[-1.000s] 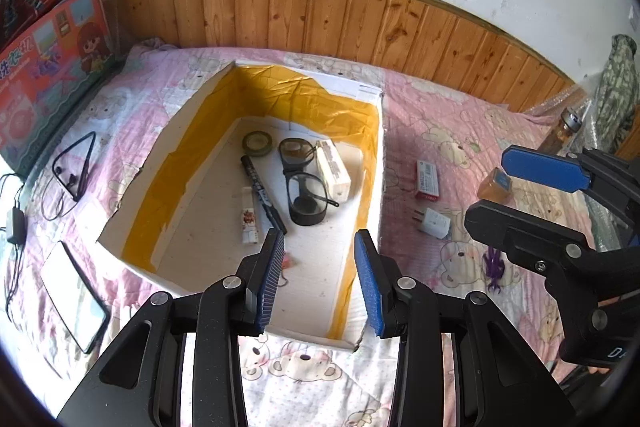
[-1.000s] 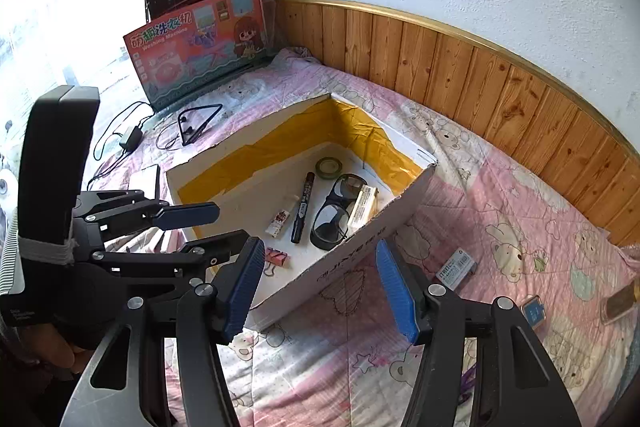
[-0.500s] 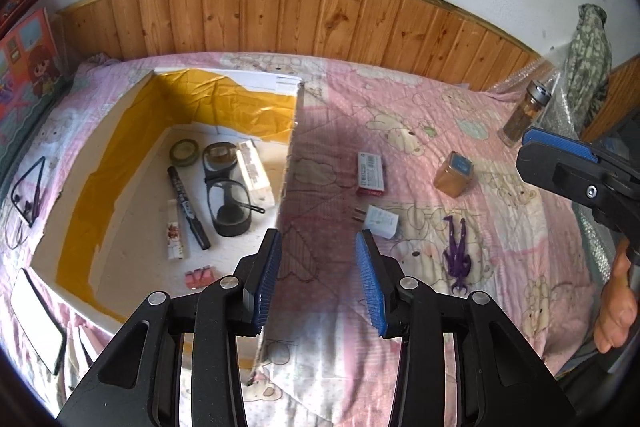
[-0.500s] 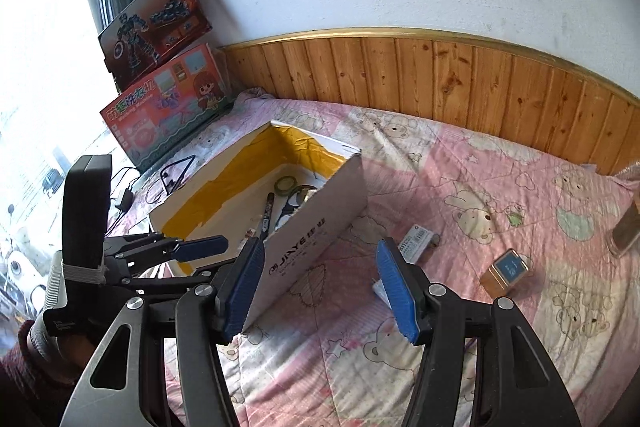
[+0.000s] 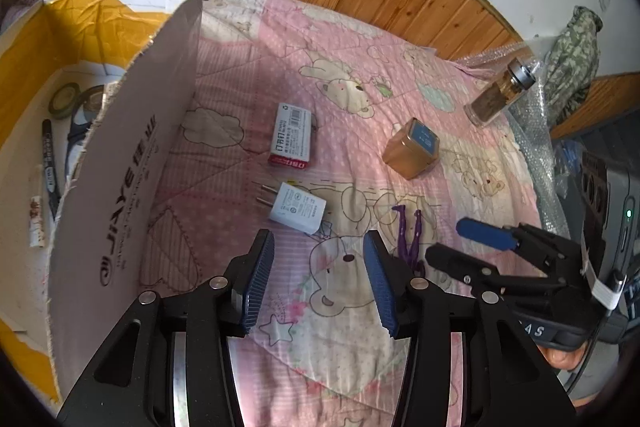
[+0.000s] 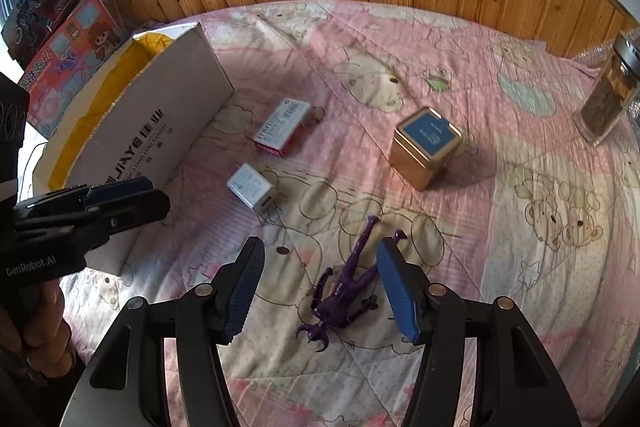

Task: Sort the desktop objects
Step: 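Grasp the purple toy figure with the right gripper while the left gripper grasps the white charger plug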

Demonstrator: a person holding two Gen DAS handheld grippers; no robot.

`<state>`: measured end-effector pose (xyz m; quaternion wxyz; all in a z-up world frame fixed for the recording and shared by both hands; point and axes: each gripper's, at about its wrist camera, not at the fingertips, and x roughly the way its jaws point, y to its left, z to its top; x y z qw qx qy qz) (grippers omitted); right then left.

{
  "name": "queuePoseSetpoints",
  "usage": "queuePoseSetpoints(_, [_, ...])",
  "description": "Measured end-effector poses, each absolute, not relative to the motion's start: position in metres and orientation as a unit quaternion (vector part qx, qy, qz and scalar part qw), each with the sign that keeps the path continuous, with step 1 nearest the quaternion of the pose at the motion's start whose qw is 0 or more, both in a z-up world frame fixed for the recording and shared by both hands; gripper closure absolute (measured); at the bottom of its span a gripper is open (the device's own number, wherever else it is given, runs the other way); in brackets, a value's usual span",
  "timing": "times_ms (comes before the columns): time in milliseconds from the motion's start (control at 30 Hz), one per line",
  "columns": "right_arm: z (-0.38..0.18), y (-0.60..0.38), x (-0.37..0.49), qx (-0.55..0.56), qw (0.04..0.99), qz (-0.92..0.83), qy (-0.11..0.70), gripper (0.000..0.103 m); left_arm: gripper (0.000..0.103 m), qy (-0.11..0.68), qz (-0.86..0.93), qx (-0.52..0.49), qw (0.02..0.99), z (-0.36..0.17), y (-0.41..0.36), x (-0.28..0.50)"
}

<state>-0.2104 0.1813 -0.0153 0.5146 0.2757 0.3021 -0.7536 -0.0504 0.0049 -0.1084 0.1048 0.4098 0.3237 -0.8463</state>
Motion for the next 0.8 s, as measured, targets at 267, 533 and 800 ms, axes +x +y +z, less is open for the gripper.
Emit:
queuePoseSetpoints(267, [-0.054,0.183,-0.236,0.301,0.527,-0.710,0.356,0.043,0.051,0.306,-0.842,0.425,0.129,-0.140,0.012,-0.091])
queuePoseSetpoints(533, [-0.075,0.175,-0.244,0.305,0.534,-0.689,0.383,0.041,0.045,0.298,-0.835,0.435,0.158,-0.168,0.015,-0.109])
queuePoseSetpoints(800, [-0.078,0.175,-0.231,0.254,0.547,-0.667,0.439,0.052,0.066,0.295,-0.843,0.419,0.162,-0.171,0.007,-0.108])
